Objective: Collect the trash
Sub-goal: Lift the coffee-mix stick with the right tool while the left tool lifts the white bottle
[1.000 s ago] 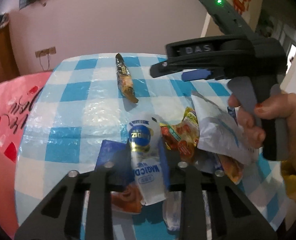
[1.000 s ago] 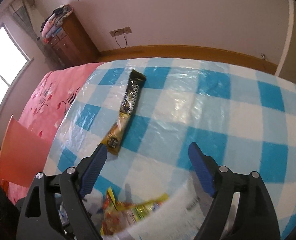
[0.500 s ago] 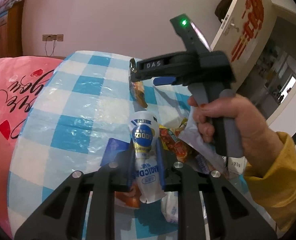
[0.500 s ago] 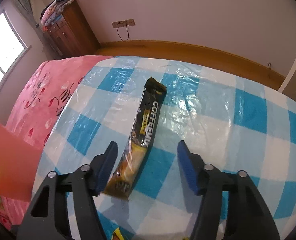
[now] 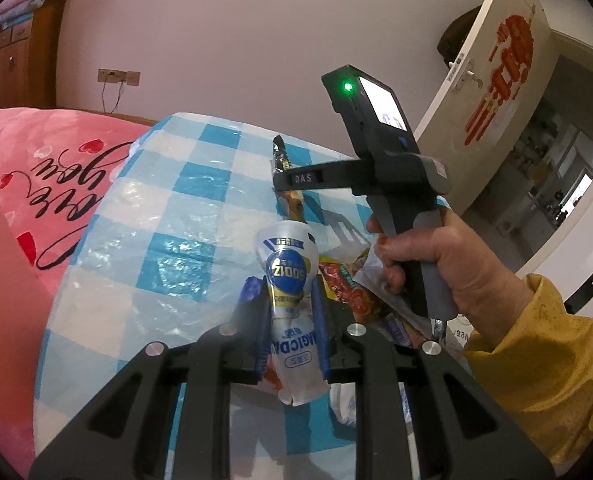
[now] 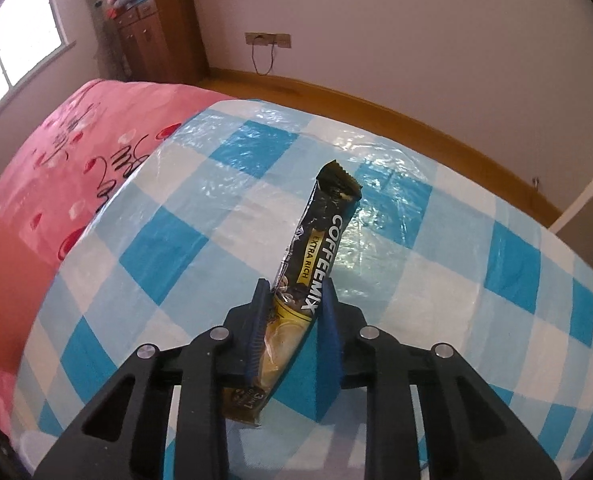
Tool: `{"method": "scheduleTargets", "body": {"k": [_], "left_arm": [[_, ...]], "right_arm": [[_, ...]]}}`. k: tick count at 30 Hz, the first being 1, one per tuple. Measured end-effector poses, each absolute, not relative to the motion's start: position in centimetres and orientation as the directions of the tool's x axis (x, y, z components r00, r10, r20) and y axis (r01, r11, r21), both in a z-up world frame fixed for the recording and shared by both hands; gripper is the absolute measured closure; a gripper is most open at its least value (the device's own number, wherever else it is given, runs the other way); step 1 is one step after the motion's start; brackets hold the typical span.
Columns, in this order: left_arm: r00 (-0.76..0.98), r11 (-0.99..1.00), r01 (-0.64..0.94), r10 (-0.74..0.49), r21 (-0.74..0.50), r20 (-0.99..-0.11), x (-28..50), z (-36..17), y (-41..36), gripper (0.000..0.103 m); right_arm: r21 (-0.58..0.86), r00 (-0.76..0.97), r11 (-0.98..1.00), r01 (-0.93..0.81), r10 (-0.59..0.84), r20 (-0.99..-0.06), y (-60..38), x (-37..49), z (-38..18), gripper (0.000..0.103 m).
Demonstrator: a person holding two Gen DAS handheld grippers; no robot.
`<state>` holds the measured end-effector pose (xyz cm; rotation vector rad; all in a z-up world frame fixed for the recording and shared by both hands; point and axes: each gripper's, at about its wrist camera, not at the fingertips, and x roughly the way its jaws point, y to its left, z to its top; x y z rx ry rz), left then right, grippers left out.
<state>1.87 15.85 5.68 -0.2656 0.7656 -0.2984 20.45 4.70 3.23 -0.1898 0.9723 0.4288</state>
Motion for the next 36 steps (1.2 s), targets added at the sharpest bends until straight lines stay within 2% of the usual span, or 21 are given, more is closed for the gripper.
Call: {"method": "scheduleTargets", "body": {"k": [5,8,21,26,36], "left_arm": [[0.686,0.93,0.15,-0.342,-0.335,-0.642,1.3,5.7,16.6,0.083],[0.688,0.933,0.138,-0.332,-0.332,-0.645,0.9,5.7,16.9,0.084],[0.702,0.937,0.129,-0.317,-0.325,-0.637,-1.2,6.5,17.7,0.084],[0.706,0.932,0.131,-0.328,-0.339,-0.628,-2.0,6.6,18.0,0.088],[0.673,0.909,0.132,-0.375,-0.396,-0.637,-2.6,4.8,18.4,0.089]], "right_arm": [[0.02,0.512,0.899,-0.436,0.267,-0.817,4.4,19.6,3.5,0.085],[0.038,0.523,0.908,-0.418,0.275,-0.807,3.7,19.0,3.7,0.086],[0.196,0.598,0.912,-0.36,0.387,-0.702,0.2,13.1,8.0,0.088],[0.272,0.616,0.905,-0.326,0.421,-0.666,-1.5,9.6,8.7,0.088],[0.298,0.631,0.904,-0.306,0.427,-0.647,-3.0,2.2,8.3,0.088]]}}
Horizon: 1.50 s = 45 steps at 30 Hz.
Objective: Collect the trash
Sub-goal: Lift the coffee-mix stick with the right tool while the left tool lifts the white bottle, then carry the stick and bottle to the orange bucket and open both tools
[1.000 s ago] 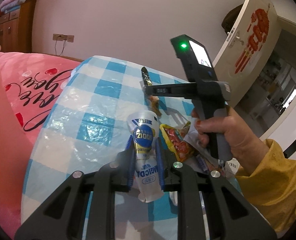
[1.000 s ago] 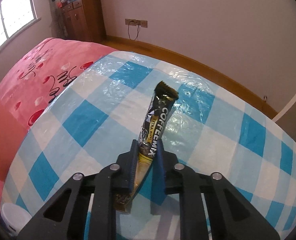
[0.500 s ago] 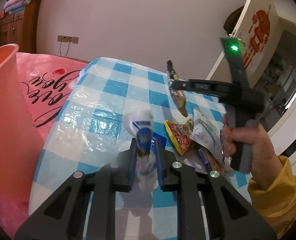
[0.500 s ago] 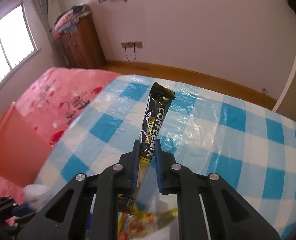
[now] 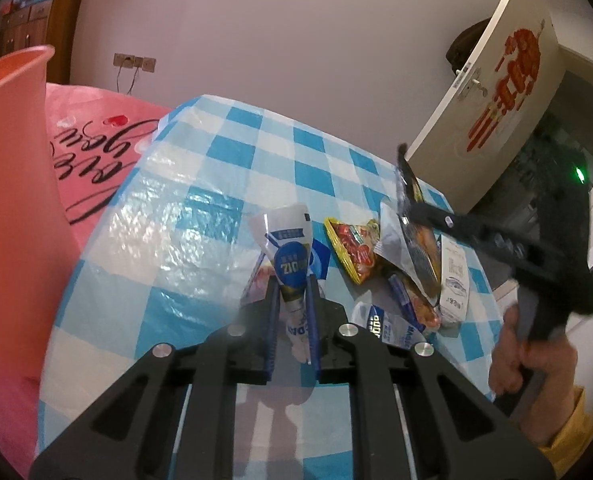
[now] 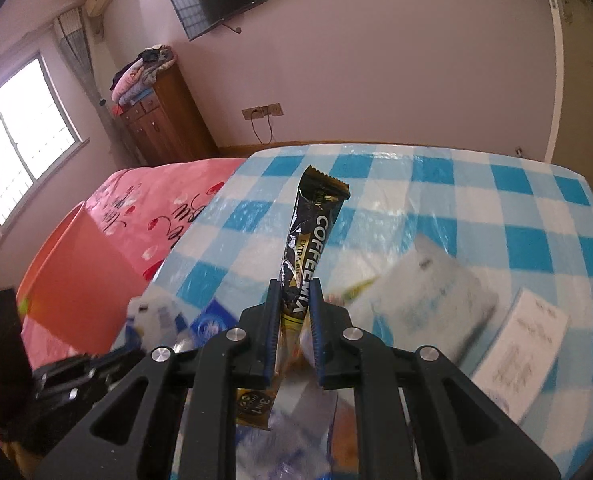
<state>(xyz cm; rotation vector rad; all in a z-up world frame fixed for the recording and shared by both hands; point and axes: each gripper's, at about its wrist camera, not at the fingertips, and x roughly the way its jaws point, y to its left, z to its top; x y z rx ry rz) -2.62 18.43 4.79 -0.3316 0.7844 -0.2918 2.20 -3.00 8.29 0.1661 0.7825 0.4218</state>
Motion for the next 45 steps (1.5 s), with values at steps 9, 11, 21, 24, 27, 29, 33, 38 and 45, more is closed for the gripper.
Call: {"method": "scheduleTargets", "body": {"k": [9,11,21,24,27,29,33,38,45], "left_arm": [[0.635,0.92,0.147,-0.369,-0.363,-0.679,-2.7,3.6,17.1,0.06],[0.641,0.928,0.137,-0.349,-0.346,-0.683,-2.8,3.6,16.8,0.042],[0.615,0.968,0.059,-0.228,-0.244,-0.755,-1.3,2.0,14.2,0.03],[0.597,0.981,0.026,-0.171,-0.195,-0.784,-0.8,1.3,13.7,0.031],[0.595,0.98,0.026,-0.175,-0.2,-0.785,-0.9,1.3,13.6,0.046],[0.592,0.978,0.023,-0.181,-0.207,-0.786,-1.0,1.5,13.6,0.05],[0.597,0.977,0.016,-0.18,-0.212,-0.782,-1.4,1.7,13.9,0.051],[0.628,0.977,0.037,-0.186,-0.21,-0.755,-3.1,3.6,14.5,0.051],[0.656,0.97,0.074,-0.221,-0.229,-0.721,-6.0,5.9,15.6,0.051]], "right_arm": [[0.307,0.629,0.906,-0.292,0.423,-0.652,-4.0,-3.0,7.3,0.088],[0.303,0.63,0.907,-0.291,0.42,-0.654,-4.3,-3.7,7.2,0.088],[0.327,0.636,0.904,-0.276,0.427,-0.643,-6.4,-5.8,6.9,0.088],[0.333,0.64,0.902,-0.274,0.429,-0.638,-6.8,-6.2,6.9,0.088],[0.337,0.646,0.901,-0.273,0.431,-0.63,-7.4,-6.5,7.1,0.088],[0.345,0.644,0.898,-0.273,0.437,-0.628,-7.5,-6.7,7.1,0.088],[0.339,0.634,0.901,-0.272,0.433,-0.641,-7.2,-6.8,6.7,0.088],[0.314,0.626,0.921,-0.229,0.386,-0.677,-7.5,-7.3,5.5,0.088],[0.38,0.567,0.909,-0.174,0.408,-0.716,-8.4,-6.8,2.1,0.071]]}}
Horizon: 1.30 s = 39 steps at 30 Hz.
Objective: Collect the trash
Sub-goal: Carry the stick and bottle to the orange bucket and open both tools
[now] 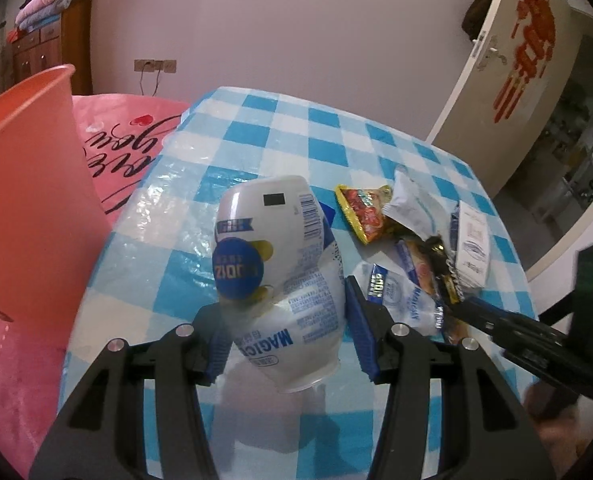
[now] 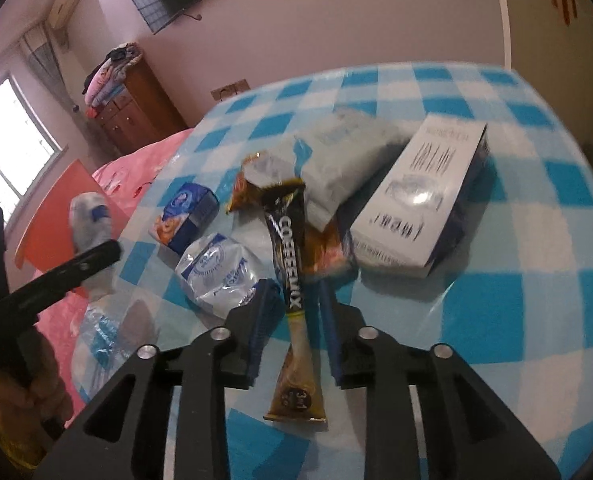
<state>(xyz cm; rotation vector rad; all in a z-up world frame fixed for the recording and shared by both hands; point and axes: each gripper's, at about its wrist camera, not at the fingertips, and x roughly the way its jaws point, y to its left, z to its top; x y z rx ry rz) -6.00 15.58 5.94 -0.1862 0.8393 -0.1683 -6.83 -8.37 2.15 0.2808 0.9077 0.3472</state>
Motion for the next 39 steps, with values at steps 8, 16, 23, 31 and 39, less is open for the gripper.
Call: {"method": "scheduleTargets", "body": {"k": [8,16,23,31,39], "left_arm": [[0.655,0.967,0.109,-0.243,-0.228,-0.716,-8.3,6.4,16.2,0.051],[0.668,0.954,0.163,-0.295,-0.253,-0.683,-9.2,7.4,16.3,0.051],[0.725,0.943,0.199,-0.326,-0.268,-0.607,-9.9,10.9,17.3,0.051],[0.835,0.96,0.118,-0.235,-0.254,-0.498,-10.5,16.4,22.8,0.051],[0.892,0.974,-0.09,-0.014,-0.208,-0.451,-10.5,19.7,30.7,0.051]], "right_arm": [[0.311,0.57,0.935,-0.168,0.35,-0.743,-7.2,-6.5,1.0,0.087],[0.311,0.61,0.938,-0.153,0.337,-0.717,-7.8,-7.1,3.2,0.093],[0.37,0.66,0.905,-0.211,0.411,-0.628,-6.5,-6.8,9.4,0.093],[0.437,0.589,0.776,-0.454,0.63,-0.506,2.7,-4.6,17.9,0.093],[0.468,0.424,0.617,-0.633,0.782,-0.458,15.2,-1.6,22.5,0.093]]}}
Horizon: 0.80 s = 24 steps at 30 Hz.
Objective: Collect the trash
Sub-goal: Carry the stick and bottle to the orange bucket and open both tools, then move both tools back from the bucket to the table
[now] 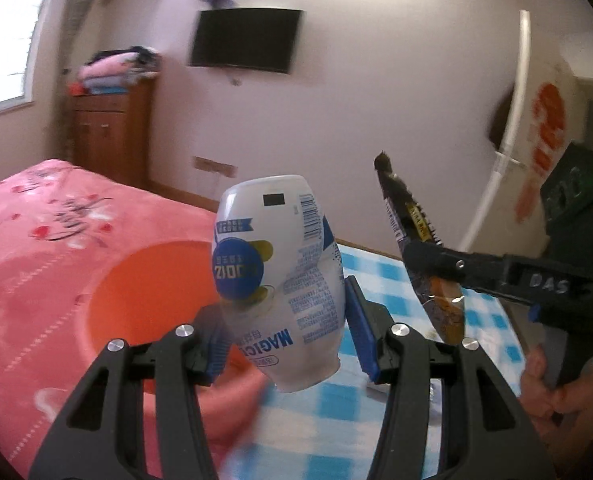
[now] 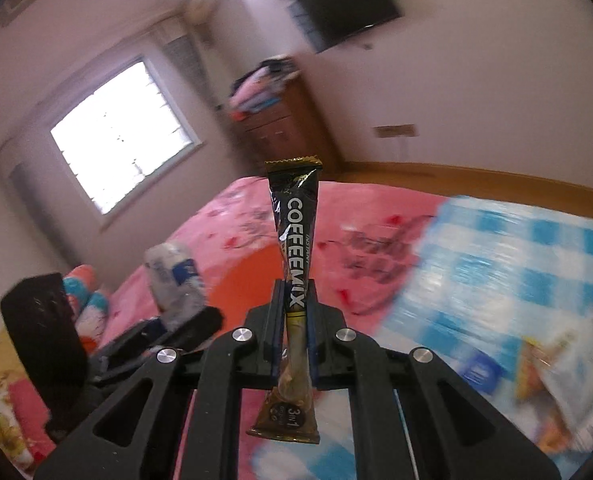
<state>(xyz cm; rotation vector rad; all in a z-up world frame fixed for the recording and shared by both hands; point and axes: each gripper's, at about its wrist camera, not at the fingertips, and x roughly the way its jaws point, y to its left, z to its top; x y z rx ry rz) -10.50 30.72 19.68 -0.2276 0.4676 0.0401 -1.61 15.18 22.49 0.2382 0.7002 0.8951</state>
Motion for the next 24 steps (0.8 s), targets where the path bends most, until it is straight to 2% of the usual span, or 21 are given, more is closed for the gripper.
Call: {"method": "scheduleTargets", "body": {"k": [7,11,12,14,15,18,20,24], "left_arm": [[0.862,0.946,-0.219,0.073,-0.239,-0.502,-8.6,18.1,35.9,0.051],[0.838,0.934,-0.255,0.083,-0.251,-0.539,-7.8,16.6,37.2,0.049],[0.828,0.932,-0.268,0.093,-0.245,-0.552,-7.8,16.1,37.5,0.046],[0.825,0.928,-0.278,0.1,-0.247,-0.556,-7.9,15.6,37.7,0.024],[0.825,0.927,-0.28,0.099,-0.25,-0.556,-8.0,15.4,37.7,0.022],[0.82,0.923,-0.283,0.093,-0.259,-0.564,-7.6,15.0,38.0,0.018],[0.823,0.917,-0.287,0.087,-0.279,-0.561,-8.0,15.0,37.8,0.018],[0.856,0.914,-0.256,0.064,-0.314,-0.513,-9.0,15.5,37.2,0.018]], "right_arm": [[0.476,0.338,0.568,-0.671,0.806,-0.486,23.6,1.1,21.9,0.093],[0.49,0.31,0.586,-0.645,0.787,-0.533,25.8,2.6,19.9,0.088],[0.51,0.302,0.59,-0.625,0.786,-0.54,25.8,2.9,19.3,0.082],[0.556,0.294,0.579,-0.596,0.802,-0.521,25.1,3.1,18.8,0.032],[0.577,0.302,0.568,-0.587,0.815,-0.494,24.2,3.1,18.8,0.025],[0.525,0.382,0.617,-0.587,0.782,-0.492,22.1,1.9,19.4,0.023],[0.501,0.424,0.639,-0.584,0.766,-0.484,20.7,1.2,19.8,0.016],[0.437,0.514,0.694,-0.572,0.718,-0.469,17.2,-1.2,20.5,0.014]]}}
